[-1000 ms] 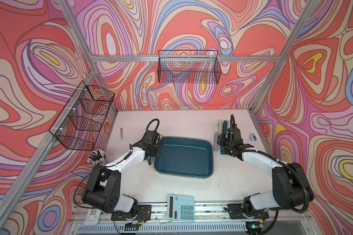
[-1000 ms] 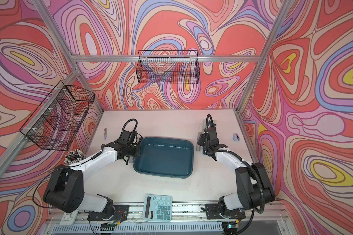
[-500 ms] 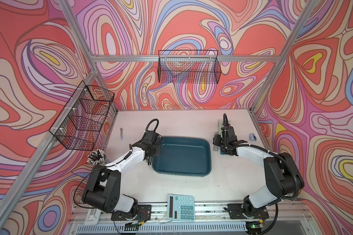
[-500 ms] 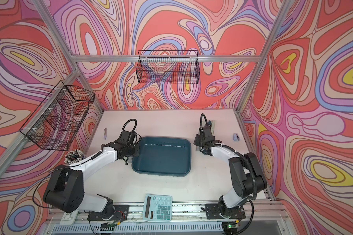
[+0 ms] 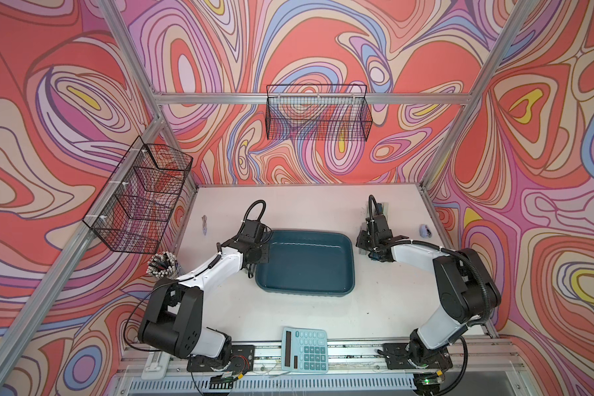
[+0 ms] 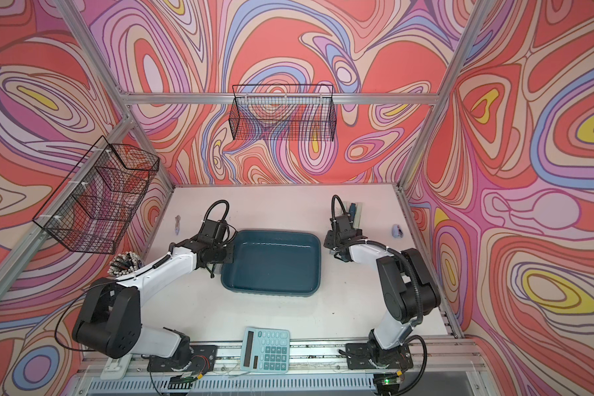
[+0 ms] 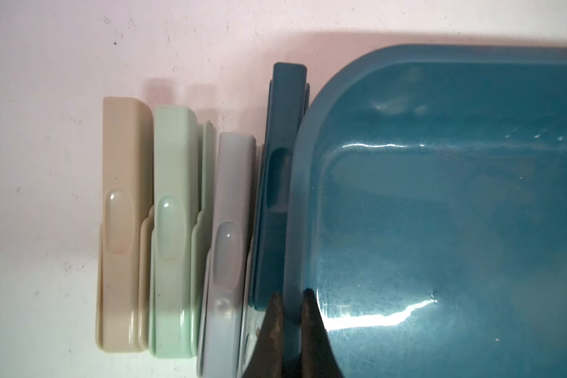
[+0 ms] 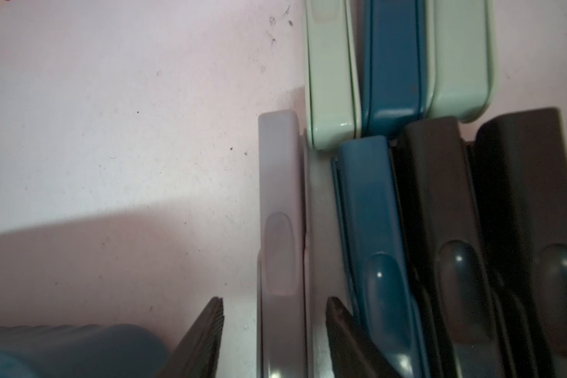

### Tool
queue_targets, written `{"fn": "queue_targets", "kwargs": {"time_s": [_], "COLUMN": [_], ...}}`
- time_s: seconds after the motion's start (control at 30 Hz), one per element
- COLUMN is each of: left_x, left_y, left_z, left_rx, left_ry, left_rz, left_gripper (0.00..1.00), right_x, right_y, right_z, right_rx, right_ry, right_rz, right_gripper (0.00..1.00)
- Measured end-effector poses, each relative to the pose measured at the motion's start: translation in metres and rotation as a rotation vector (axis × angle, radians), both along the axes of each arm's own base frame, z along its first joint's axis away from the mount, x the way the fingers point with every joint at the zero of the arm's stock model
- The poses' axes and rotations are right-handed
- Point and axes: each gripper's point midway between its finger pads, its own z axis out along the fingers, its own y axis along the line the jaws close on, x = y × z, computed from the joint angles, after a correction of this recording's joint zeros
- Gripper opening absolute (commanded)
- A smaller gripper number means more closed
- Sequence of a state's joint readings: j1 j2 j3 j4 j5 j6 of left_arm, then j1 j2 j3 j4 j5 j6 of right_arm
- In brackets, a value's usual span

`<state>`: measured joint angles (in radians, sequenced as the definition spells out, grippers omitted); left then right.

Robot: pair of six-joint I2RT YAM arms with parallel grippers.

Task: Put the pruning pliers into the storage box
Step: Move the storage box to the center of the board, then pick up the pruning pliers from the center of the board.

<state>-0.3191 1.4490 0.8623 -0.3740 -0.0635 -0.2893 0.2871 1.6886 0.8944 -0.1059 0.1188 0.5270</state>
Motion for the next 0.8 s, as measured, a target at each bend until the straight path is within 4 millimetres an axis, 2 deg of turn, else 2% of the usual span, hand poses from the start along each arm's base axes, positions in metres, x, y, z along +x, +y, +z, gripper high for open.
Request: {"fn": "queue_targets", "kwargs": {"time_s": [0.43, 0.67, 0.8], "left_x": [0.000, 0.000, 0.000], "left_y": [0.000, 0.000, -0.001], "left_z": [0.000, 0.000, 0.000], "left_rx": [-0.002, -0.004, -0.014], "left_ry": [0.000, 0.001, 0.002], "left_rz": [0.003, 0.006, 0.017], "left_gripper": [0.00, 0.00, 0.00], "right_x": [0.008, 0.009, 0.006], "right_y": [0.003, 0.002, 0.003], "right_z": [-0.015, -0.013, -0.010], "right_rx": [-0.055, -0.076, -0.081], "right_ry": [0.019, 0.012, 0.029], "right_rz": [-0.024, -0.030, -0.024], "right_gripper": [0.31, 0.23, 0.22]}}
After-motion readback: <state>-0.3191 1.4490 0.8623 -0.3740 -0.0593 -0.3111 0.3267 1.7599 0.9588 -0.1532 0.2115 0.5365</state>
